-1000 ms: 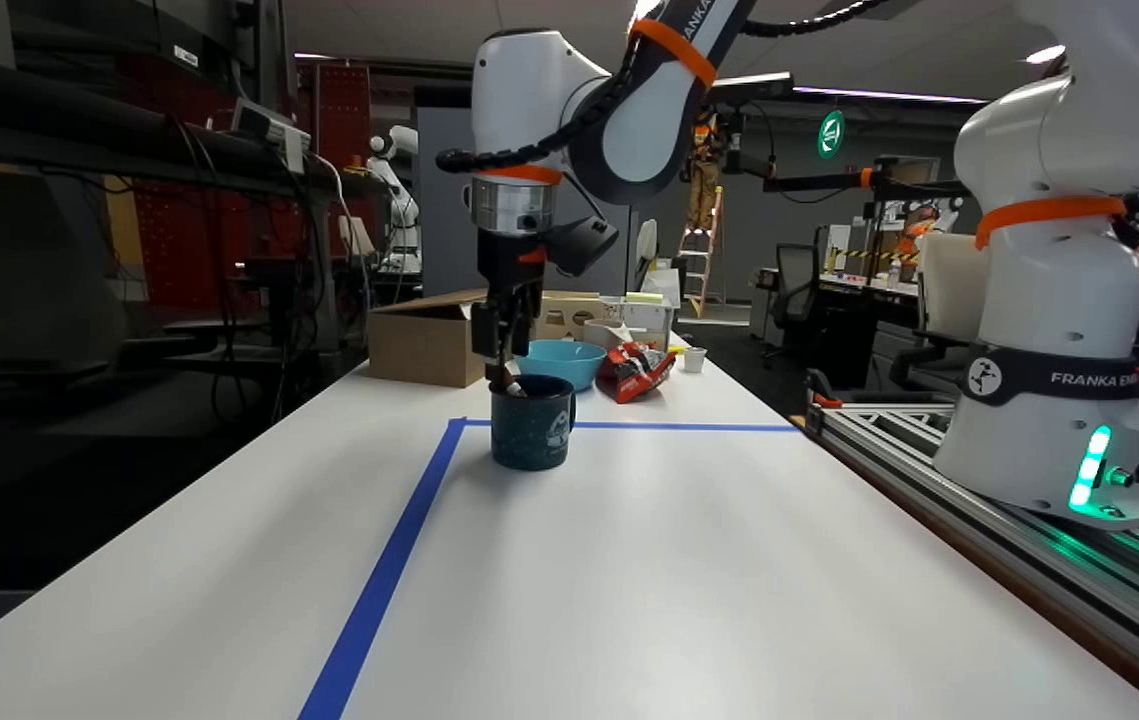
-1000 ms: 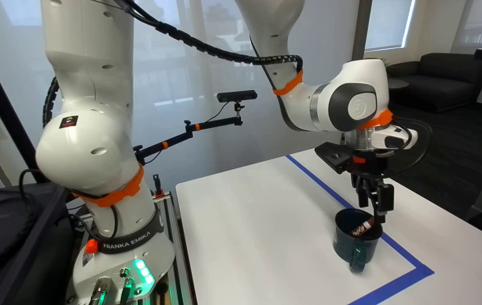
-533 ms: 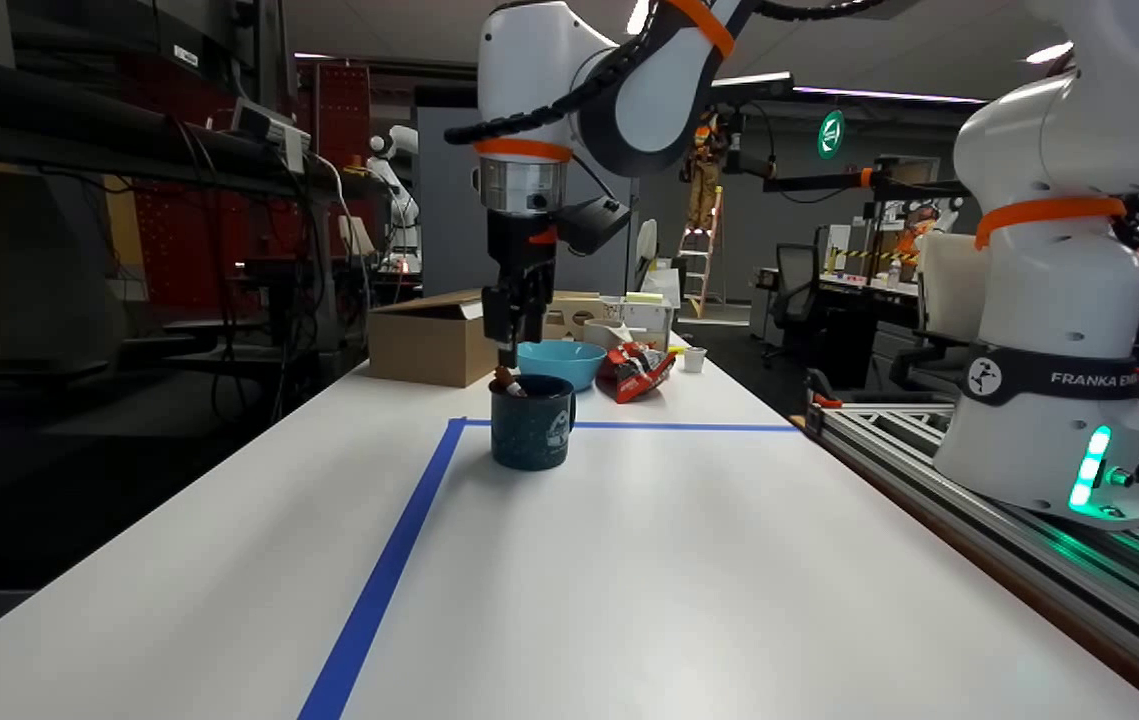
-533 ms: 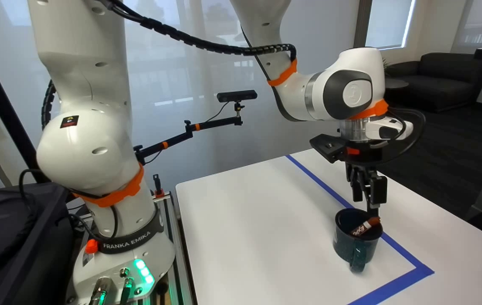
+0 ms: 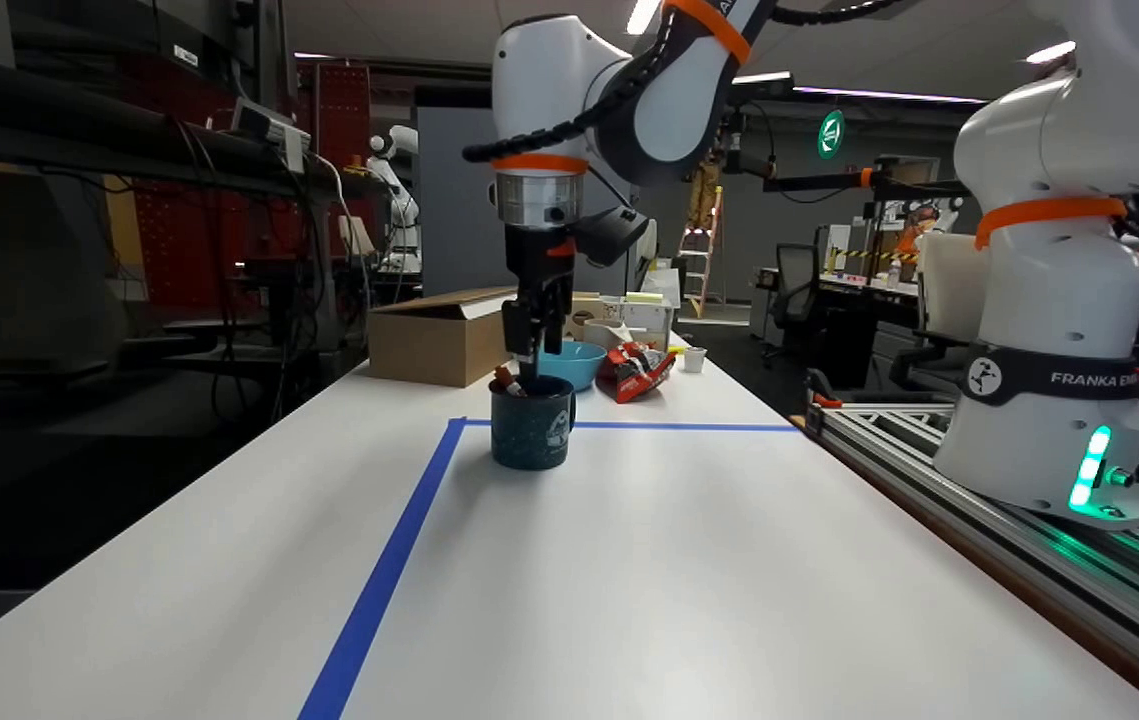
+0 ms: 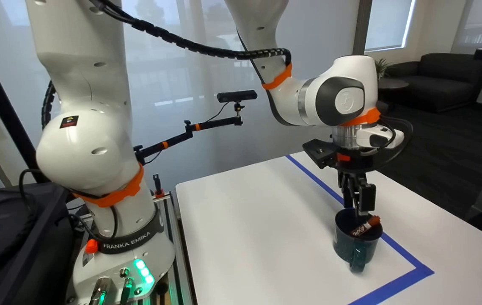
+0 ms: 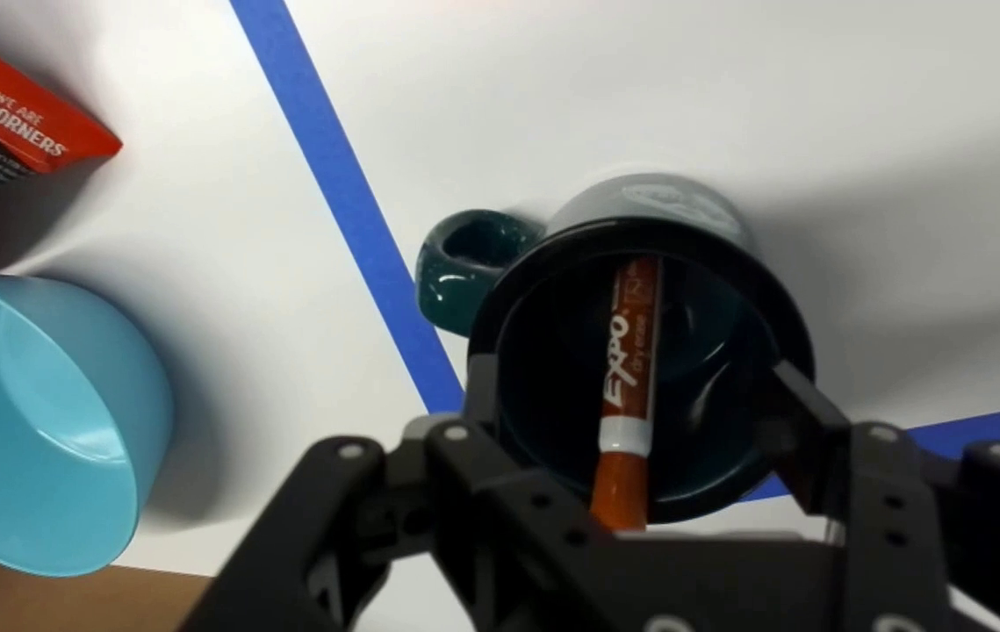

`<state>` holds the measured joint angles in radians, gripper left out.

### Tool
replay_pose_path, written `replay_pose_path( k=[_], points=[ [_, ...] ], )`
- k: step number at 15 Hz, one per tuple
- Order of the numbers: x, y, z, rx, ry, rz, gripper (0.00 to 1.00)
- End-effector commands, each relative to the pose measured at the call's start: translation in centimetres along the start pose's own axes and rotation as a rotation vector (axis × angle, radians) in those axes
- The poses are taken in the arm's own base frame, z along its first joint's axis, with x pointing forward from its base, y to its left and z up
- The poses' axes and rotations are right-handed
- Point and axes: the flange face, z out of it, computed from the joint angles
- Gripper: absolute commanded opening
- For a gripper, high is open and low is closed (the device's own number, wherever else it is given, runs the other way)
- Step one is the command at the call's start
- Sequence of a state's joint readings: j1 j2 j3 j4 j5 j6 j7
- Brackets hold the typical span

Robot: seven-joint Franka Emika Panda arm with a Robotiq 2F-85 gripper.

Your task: Put the marker on the table

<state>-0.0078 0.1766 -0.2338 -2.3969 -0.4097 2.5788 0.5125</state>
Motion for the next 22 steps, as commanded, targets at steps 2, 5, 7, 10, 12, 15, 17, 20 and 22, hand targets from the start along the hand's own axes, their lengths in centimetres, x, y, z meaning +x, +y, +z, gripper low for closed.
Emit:
replay_pose_path(
  k=[2, 5, 7, 10, 12, 15, 17, 20, 22],
  points=[
    [-0.2, 0.9, -0.3, 0.002, 0.005, 0.023, 0.75],
    [0.0, 1.4, 0.0, 0.004, 0.000, 0.028, 0.75],
    [0.1, 1.6, 0.2, 0.005, -0.002, 0.029, 0.73],
    [0.3, 1.8, 0.5, 0.004, -0.003, 0.029, 0.72],
    [0.5, 1.9, 0.7, 0.005, -0.003, 0.030, 0.73],
    [1.0, 2.2, 1.0, 0.006, 0.000, 0.028, 0.72],
    [1.7, 2.3, 1.1, 0.007, 0.005, 0.022, 0.72],
    [2.6, 2.3, 1.0, 0.006, 0.015, 0.006, 0.72],
    [3.2, 2.1, 1.0, 0.005, 0.021, -0.004, 0.69]
  ],
)
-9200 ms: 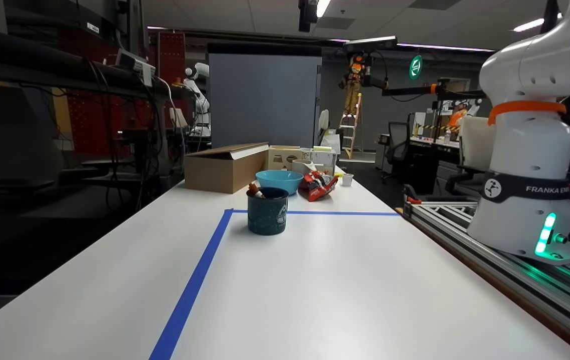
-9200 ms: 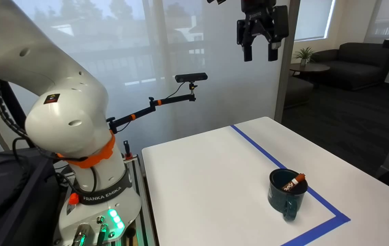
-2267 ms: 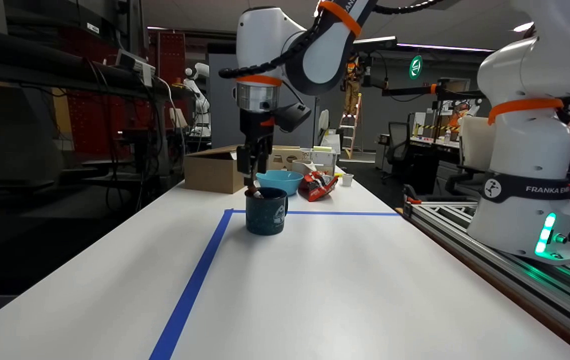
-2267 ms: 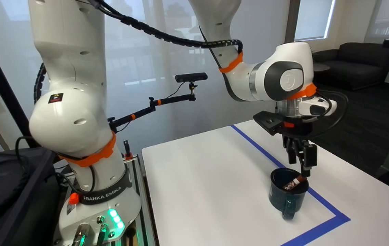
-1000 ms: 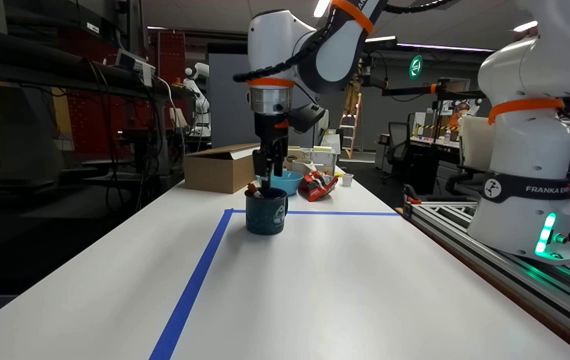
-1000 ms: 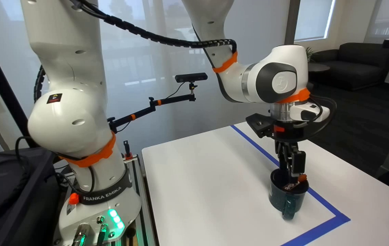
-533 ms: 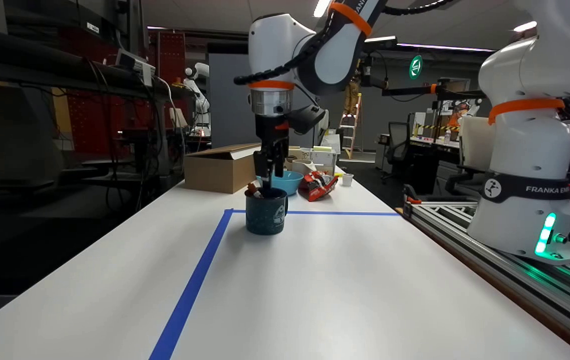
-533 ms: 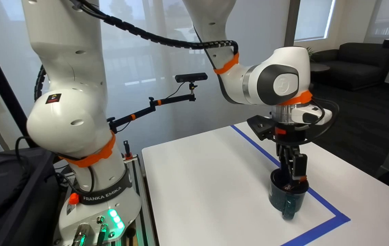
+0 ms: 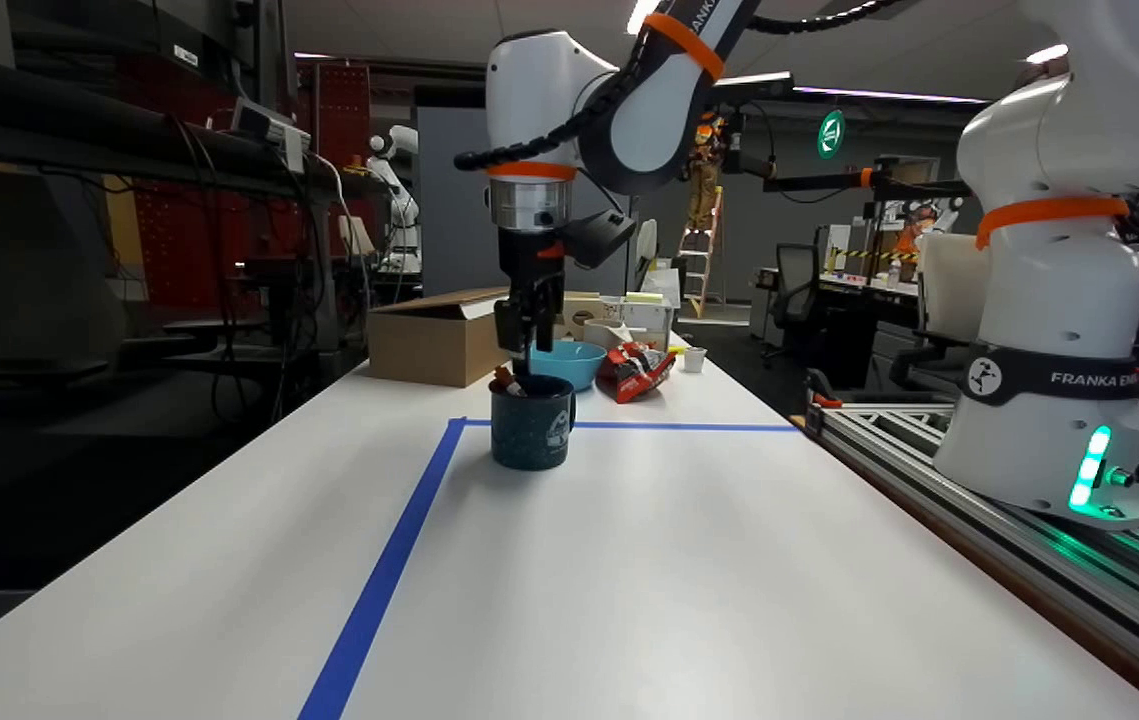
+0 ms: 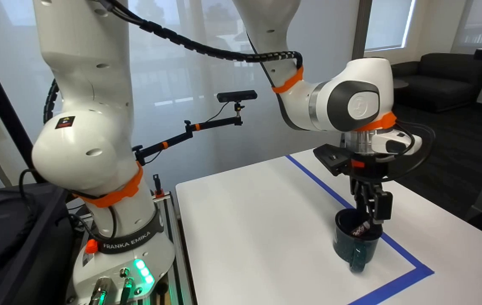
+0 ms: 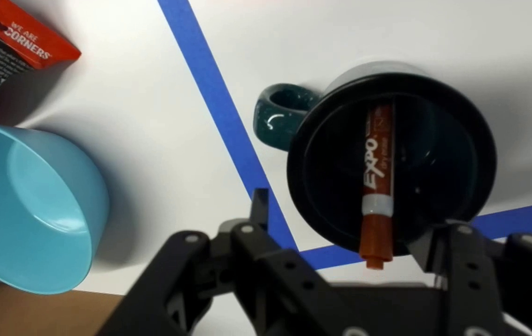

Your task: Put the marker on the table

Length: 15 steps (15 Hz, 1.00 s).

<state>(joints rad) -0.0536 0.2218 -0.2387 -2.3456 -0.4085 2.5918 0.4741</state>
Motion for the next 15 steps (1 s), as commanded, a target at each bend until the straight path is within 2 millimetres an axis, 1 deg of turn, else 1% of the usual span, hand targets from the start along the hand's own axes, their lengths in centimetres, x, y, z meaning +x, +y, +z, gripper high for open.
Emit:
replay_pose_path(
  k=[1, 2, 3, 4, 5, 6, 11, 12, 14, 15],
  points=[
    [1.5, -0.2, 0.1, 0.015, 0.017, -0.023, 0.68],
    [1.8, -0.4, 0.1, 0.014, 0.019, -0.030, 0.70],
    [2.1, -0.6, 0.2, 0.014, 0.021, -0.038, 0.69],
    [2.3, -0.8, 0.3, 0.014, 0.021, -0.045, 0.71],
    [2.4, -0.9, 0.3, 0.016, 0.019, -0.050, 0.70],
    [2.6, -1.1, 0.3, 0.015, 0.020, -0.053, 0.72],
    [3.1, -1.9, 0.4, 0.014, 0.021, -0.075, 0.68],
    [3.2, -2.1, 0.4, 0.014, 0.022, -0.078, 0.66],
    [3.3, -2.2, 0.4, 0.014, 0.022, -0.082, 0.48],
    [3.3, -2.3, 0.4, 0.015, 0.022, -0.083, 0.48]
  ],
)
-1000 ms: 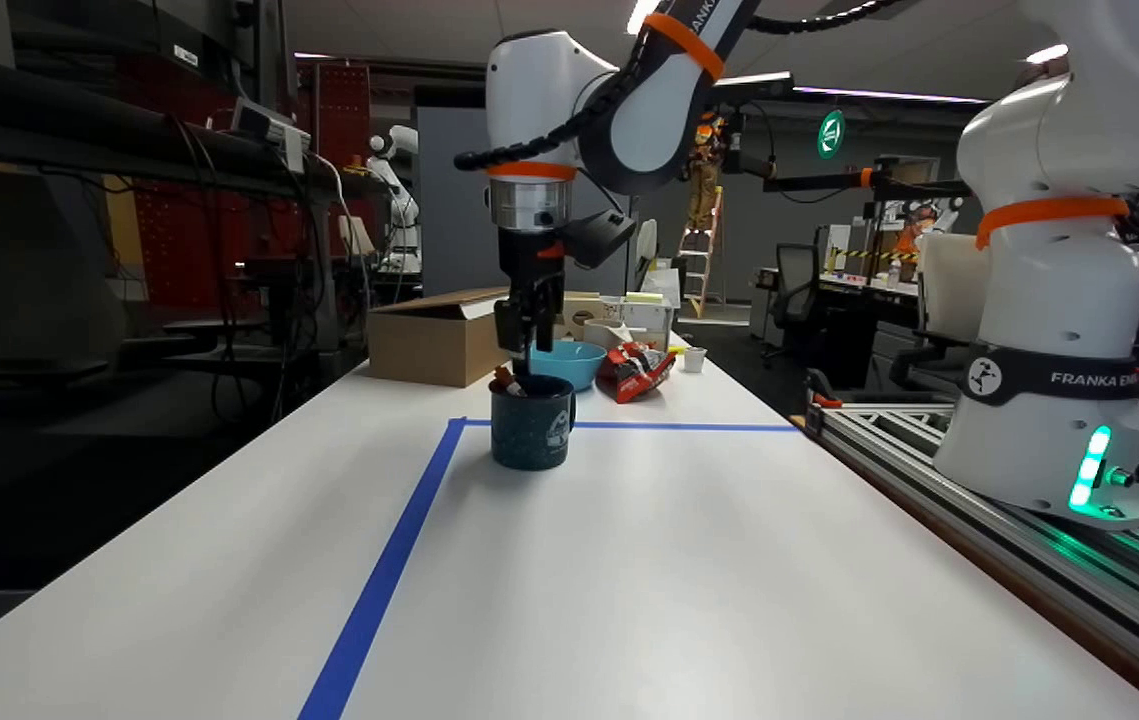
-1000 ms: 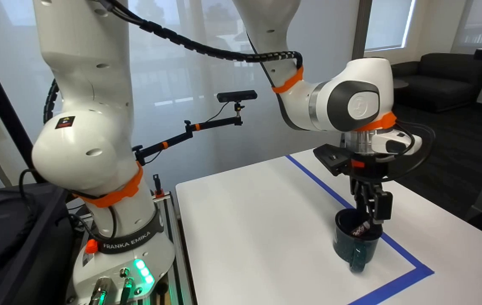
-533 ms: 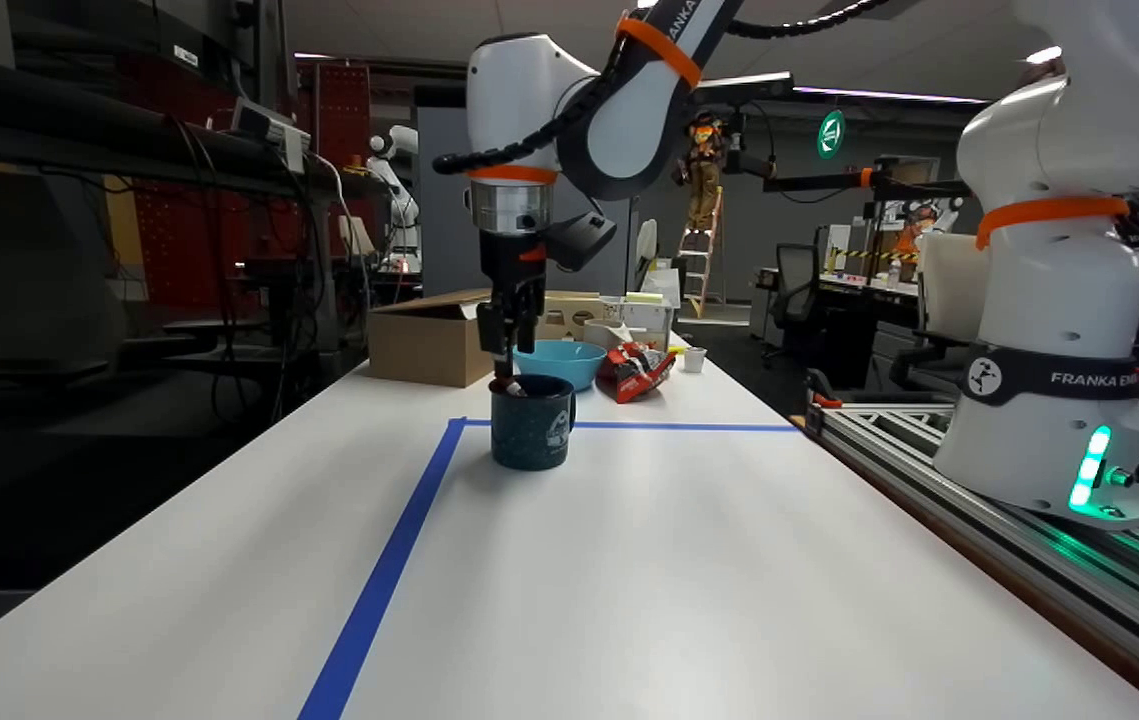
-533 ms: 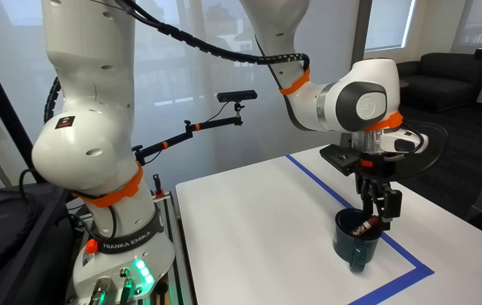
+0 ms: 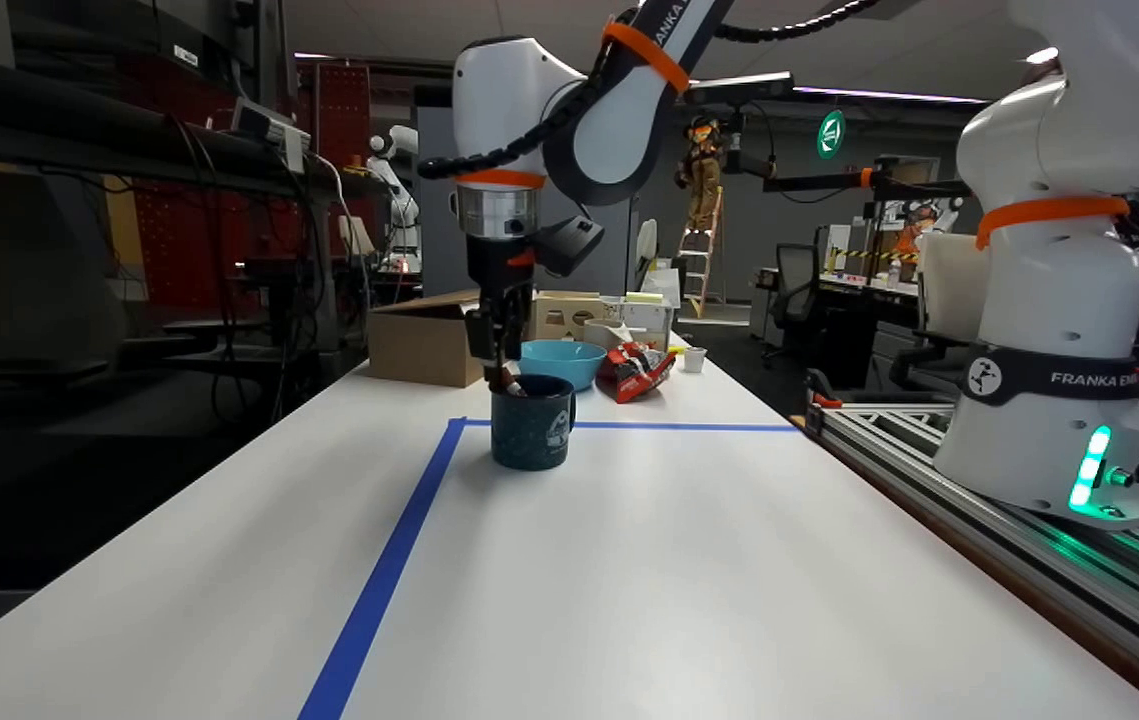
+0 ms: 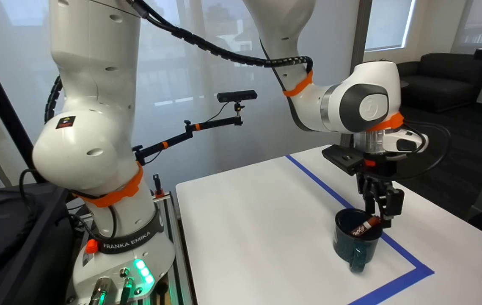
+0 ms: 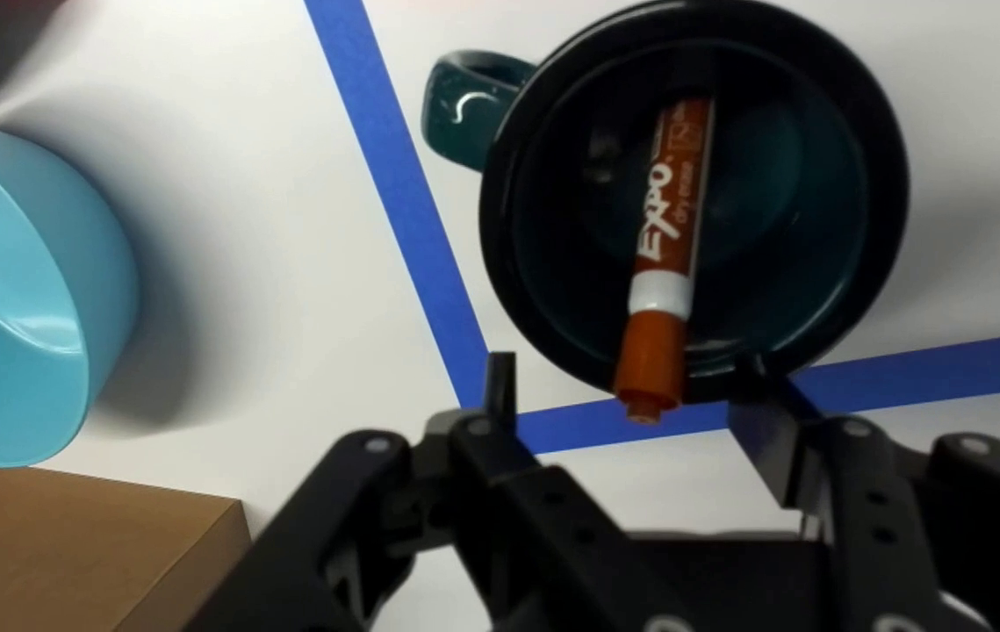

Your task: Put the marker on the table

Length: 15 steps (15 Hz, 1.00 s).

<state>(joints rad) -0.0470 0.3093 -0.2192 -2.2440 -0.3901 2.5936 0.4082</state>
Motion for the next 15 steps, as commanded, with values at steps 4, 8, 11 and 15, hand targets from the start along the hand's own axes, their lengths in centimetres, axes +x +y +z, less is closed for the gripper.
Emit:
replay_pose_path(
  k=[4, 8, 11, 15],
  points=[
    [0.8, -0.3, -0.3, 0.020, 0.003, -0.004, 0.18],
    [0.8, -0.5, -0.5, 0.021, 0.006, -0.005, 0.02],
    [0.5, -0.4, -0.8, 0.020, -0.003, -0.002, 0.04],
    [-0.2, 0.7, -3.2, -0.002, -0.006, 0.027, 0.04]
  ],
)
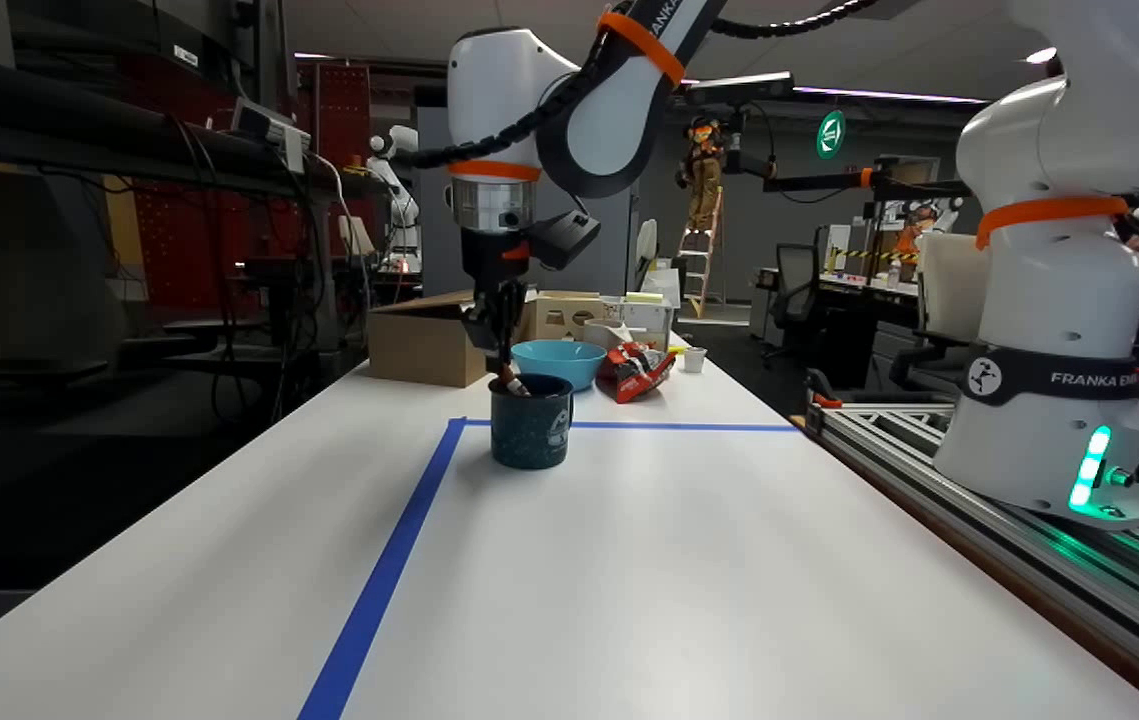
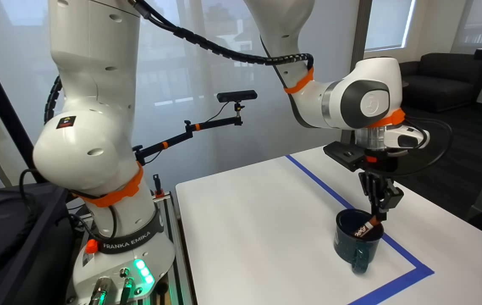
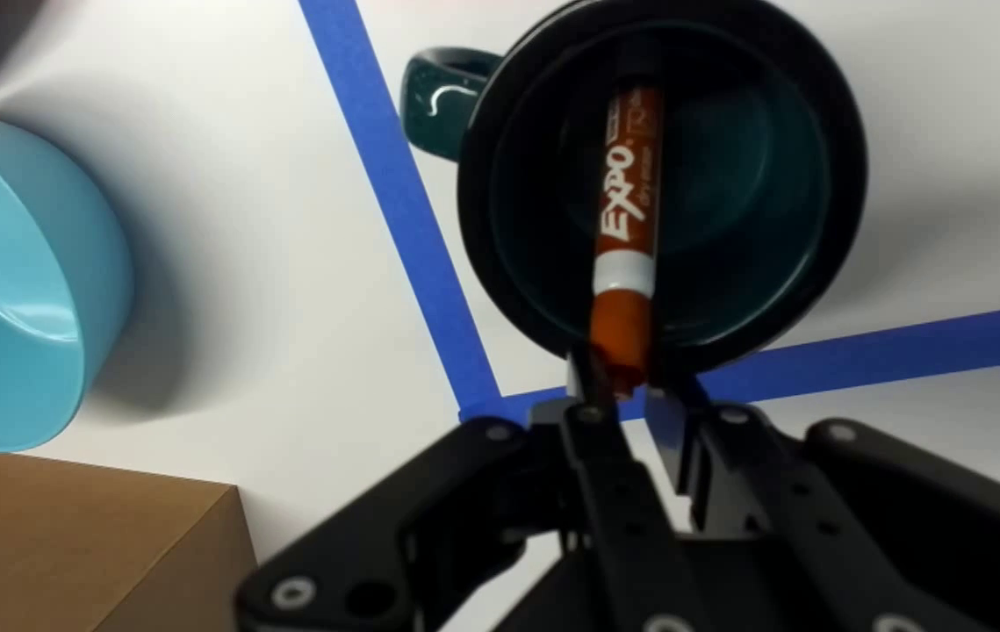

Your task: Put the marker on the table

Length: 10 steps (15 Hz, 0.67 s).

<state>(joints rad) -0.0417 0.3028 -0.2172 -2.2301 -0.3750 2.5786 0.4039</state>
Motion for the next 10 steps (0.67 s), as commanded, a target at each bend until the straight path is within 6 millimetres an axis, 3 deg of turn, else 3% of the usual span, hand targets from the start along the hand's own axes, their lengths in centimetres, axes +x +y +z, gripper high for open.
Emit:
replay_pose_path(
  k=[1, 10],
  points=[
    [-0.9, 1.2, -3.1, -0.016, -0.016, 0.030, 0.04],
    [-3.5, 2.4, -13.9, -0.150, -0.020, 0.067, 0.04]
  ],
)
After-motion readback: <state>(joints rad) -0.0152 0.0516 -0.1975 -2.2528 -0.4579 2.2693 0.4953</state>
